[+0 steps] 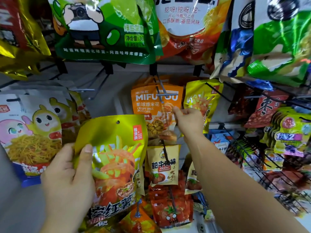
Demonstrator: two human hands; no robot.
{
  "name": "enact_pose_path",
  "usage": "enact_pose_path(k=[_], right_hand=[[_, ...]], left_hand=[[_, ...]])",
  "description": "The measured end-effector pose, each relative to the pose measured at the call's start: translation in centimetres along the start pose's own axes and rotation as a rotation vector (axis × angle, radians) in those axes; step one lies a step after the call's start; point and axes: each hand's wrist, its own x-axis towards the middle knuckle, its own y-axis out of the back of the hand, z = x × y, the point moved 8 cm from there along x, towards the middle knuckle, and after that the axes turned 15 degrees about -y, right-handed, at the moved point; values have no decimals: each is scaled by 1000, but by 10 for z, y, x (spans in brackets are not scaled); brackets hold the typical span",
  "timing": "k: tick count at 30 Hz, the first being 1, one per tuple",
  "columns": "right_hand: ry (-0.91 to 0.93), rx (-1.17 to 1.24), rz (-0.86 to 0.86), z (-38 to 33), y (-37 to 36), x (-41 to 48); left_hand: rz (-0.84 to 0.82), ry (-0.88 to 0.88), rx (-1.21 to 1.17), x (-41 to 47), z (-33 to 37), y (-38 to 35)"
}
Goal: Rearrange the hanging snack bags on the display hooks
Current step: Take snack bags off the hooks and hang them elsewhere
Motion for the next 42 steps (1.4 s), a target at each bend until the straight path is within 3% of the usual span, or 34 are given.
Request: enact_pose_path(k=[8,15,20,22,27,36,42], right_hand=[[-97,188,101,40,68,40],[-178,270,-136,43,79,95],[-52,185,-78,43,84,129],[-30,204,-59,39,90,127],[45,243,-192,35,82,120],[181,232,-210,24,124,63],[161,231,-244,37,161,26]], left_hand=[[-88,122,-142,-17,4,-68],[-47,231,-223,-33,10,-115],[12,233,-212,-40,27,-131],[27,229,-221,-43,33,-136],[40,263,-237,-53,31,-142],[64,287,-191,-62,39,-142],[25,258,-102,-60,39,-140]])
